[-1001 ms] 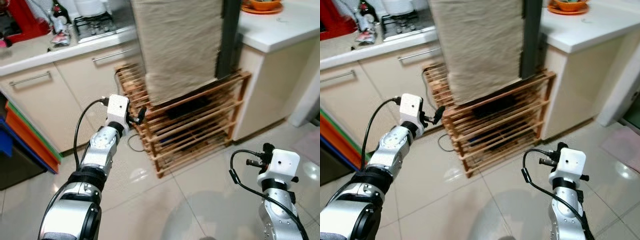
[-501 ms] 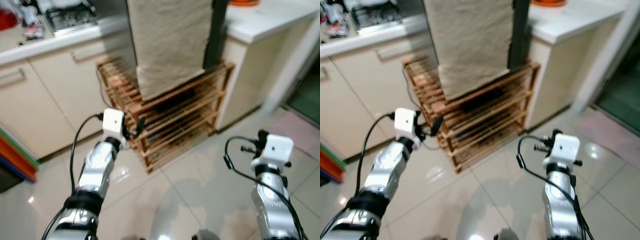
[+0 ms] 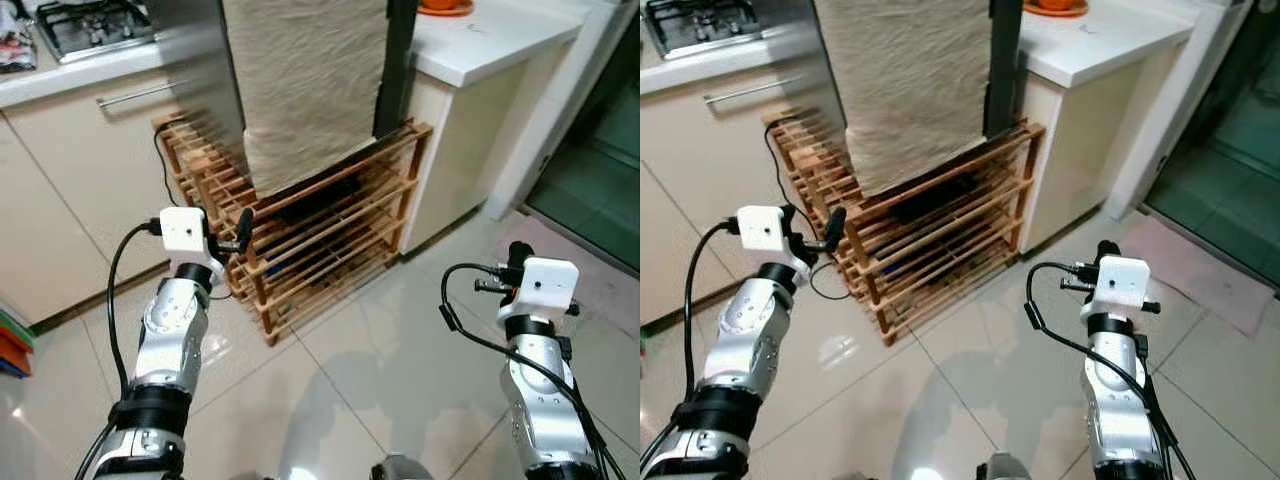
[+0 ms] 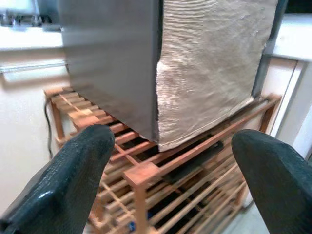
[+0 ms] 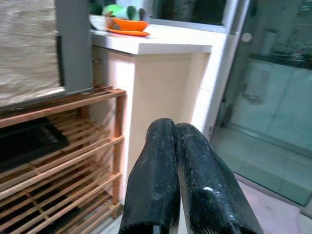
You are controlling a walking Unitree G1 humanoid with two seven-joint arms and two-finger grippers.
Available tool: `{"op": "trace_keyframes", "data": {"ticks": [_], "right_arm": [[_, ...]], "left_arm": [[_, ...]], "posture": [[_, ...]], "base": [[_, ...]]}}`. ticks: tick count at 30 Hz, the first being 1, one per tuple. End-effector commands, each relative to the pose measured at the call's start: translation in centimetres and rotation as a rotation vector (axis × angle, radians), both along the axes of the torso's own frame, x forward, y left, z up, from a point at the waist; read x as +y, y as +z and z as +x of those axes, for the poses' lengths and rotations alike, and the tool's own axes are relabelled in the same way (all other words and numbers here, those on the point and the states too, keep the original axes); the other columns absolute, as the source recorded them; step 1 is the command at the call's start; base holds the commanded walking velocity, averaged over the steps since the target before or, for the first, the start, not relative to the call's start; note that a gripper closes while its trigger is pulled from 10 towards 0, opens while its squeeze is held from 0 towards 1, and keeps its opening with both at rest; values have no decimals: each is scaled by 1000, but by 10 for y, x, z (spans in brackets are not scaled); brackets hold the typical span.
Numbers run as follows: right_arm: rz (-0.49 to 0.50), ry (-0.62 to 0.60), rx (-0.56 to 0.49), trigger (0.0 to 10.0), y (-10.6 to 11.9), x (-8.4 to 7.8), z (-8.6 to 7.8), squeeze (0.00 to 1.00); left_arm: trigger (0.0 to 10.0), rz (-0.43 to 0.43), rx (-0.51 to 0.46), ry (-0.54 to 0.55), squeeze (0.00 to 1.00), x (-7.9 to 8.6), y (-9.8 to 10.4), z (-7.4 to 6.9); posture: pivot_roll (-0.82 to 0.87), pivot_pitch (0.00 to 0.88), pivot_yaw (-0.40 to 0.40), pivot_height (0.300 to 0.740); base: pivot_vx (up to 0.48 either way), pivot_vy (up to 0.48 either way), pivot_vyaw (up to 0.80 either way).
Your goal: Restocking fridge
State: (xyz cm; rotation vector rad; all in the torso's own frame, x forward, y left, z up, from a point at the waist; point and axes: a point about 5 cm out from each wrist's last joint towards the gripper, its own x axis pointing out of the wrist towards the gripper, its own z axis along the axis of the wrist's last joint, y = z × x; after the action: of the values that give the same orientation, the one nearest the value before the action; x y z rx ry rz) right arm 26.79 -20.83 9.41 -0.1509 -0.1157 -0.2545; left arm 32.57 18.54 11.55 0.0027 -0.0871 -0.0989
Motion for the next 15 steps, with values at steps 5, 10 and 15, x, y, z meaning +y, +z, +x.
{"op": "trace_keyframes", "data": {"ticks": [5,10,15], "right_arm": [[-10,36,-44,10000,9,12,2,0],[-33,75,-85,10000,19,20,2,0],[-14,74,-49,10000,12,17,4,0]], "left_arm": [[10000,73,-15,-102,0,-12,9,2],[10000,11,-89,-152,0,-23,28,2],[10000,72,-59,-165,0,-29,24,4]], "posture": [[-38,0,54,740],[-51,0,41,740],[-60,0,35,740]], "base": [[0,0,0],[255,0,0],[431,0,0]]}}
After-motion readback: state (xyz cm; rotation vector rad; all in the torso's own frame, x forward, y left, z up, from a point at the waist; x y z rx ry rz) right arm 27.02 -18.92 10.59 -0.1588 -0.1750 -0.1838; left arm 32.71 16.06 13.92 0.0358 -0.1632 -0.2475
